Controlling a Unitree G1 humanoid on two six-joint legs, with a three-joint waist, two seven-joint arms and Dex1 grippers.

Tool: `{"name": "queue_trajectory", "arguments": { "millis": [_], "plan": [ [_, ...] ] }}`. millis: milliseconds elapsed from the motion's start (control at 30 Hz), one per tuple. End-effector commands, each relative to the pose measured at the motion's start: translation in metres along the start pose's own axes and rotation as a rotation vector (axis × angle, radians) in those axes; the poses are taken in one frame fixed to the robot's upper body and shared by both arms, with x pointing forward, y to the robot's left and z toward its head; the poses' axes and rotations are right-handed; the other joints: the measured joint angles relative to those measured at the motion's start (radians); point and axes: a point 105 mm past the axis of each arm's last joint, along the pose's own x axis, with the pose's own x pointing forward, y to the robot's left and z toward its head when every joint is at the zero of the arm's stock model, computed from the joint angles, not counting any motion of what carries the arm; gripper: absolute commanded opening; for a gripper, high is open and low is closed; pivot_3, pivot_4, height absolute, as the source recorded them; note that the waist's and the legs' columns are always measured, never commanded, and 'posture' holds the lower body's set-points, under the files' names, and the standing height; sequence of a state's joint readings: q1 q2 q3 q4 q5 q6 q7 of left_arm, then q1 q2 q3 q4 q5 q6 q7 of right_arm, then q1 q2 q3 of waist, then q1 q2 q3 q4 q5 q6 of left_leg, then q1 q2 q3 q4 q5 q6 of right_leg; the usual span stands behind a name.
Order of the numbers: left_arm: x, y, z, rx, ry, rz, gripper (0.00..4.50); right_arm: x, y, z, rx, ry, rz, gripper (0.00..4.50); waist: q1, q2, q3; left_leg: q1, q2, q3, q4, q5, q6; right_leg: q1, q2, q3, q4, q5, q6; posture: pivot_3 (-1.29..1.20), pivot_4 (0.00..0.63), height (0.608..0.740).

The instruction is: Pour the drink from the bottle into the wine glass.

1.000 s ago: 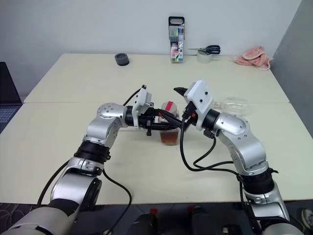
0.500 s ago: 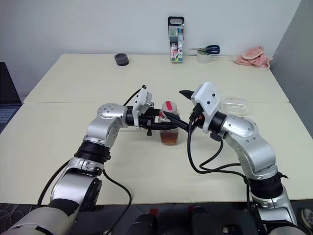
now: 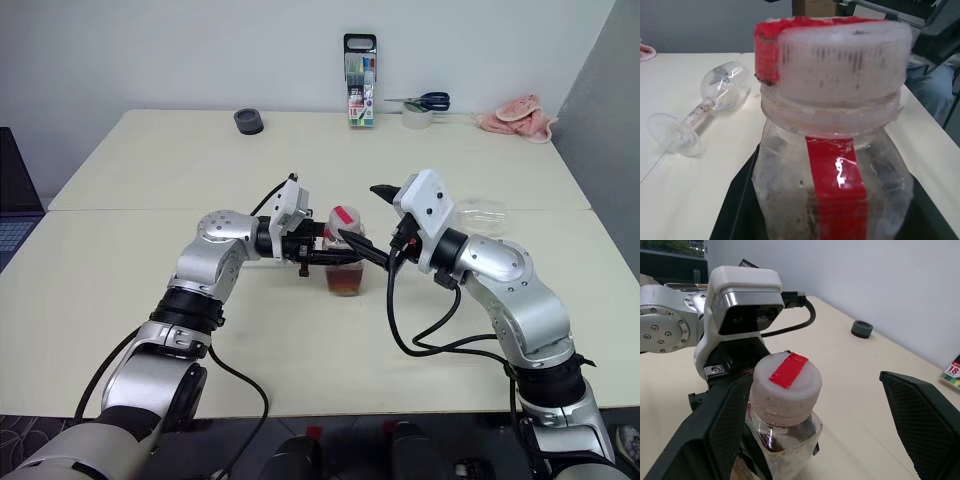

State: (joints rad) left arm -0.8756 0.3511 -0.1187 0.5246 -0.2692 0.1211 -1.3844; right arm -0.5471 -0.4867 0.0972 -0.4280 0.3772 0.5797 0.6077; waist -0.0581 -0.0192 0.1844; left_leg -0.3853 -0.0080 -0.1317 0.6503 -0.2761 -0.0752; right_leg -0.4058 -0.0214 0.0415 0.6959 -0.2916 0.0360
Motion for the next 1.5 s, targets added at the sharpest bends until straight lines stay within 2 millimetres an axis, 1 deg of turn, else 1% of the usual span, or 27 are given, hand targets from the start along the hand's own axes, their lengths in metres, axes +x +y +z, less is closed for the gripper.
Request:
{"name": "queue_trajectory", "arguments": {
  "millis": [33,400,767,1100,1233,1367,1500],
  "plan": [
    [-0.001,-0.001,0.012,0.052,-0.031,-0.017,1.71,-0.012,-0.020,0.005,-0.024,-0.005,-0.096,4.31,0.000,0.000,0.000,0.000,0.000,0.000,0.000,0.000,0.000,0.000,0.000,0.000,0.000,0.000,0.000,0.00,0.150,0.740],
    [-0.002,-0.001,0.010,0.053,-0.028,-0.014,1.71,-0.013,-0.018,0.007,-0.021,-0.015,-0.076,4.31,0.000,0.000,0.000,0.000,0.000,0.000,0.000,0.000,0.000,0.000,0.000,0.000,0.000,0.000,0.000,0.00,0.150,0.740],
    [-0.001,0.000,0.011,0.056,-0.031,-0.006,1.71,-0.012,-0.001,0.015,0.002,-0.041,0.007,4.31,0.000,0.000,0.000,0.000,0.000,0.000,0.000,0.000,0.000,0.000,0.000,0.000,0.000,0.000,0.000,0.00,0.150,0.740],
    [-0.001,0.000,0.011,0.055,-0.033,-0.002,1.71,-0.013,-0.001,0.013,0.005,-0.030,0.008,4.31,0.000,0.000,0.000,0.000,0.000,0.000,0.000,0.000,0.000,0.000,0.000,0.000,0.000,0.000,0.000,0.00,0.150,0.740],
    [-0.002,0.002,0.011,0.050,-0.035,0.006,1.71,-0.017,0.000,0.014,0.012,-0.027,0.032,4.31,0.000,0.000,0.000,0.000,0.000,0.000,0.000,0.000,0.000,0.000,0.000,0.000,0.000,0.000,0.000,0.00,0.150,0.740],
    [-0.002,0.001,0.012,0.049,-0.039,0.005,1.71,-0.023,0.005,0.020,0.032,-0.032,0.093,4.31,0.000,0.000,0.000,0.000,0.000,0.000,0.000,0.000,0.000,0.000,0.000,0.000,0.000,0.000,0.000,0.00,0.150,0.740],
    [-0.003,0.001,0.013,0.049,-0.043,0.004,1.71,-0.025,0.007,0.022,0.037,-0.032,0.115,4.31,0.000,0.000,0.000,0.000,0.000,0.000,0.000,0.000,0.000,0.000,0.000,0.000,0.000,0.000,0.000,0.00,0.150,0.740]
  ]
}}
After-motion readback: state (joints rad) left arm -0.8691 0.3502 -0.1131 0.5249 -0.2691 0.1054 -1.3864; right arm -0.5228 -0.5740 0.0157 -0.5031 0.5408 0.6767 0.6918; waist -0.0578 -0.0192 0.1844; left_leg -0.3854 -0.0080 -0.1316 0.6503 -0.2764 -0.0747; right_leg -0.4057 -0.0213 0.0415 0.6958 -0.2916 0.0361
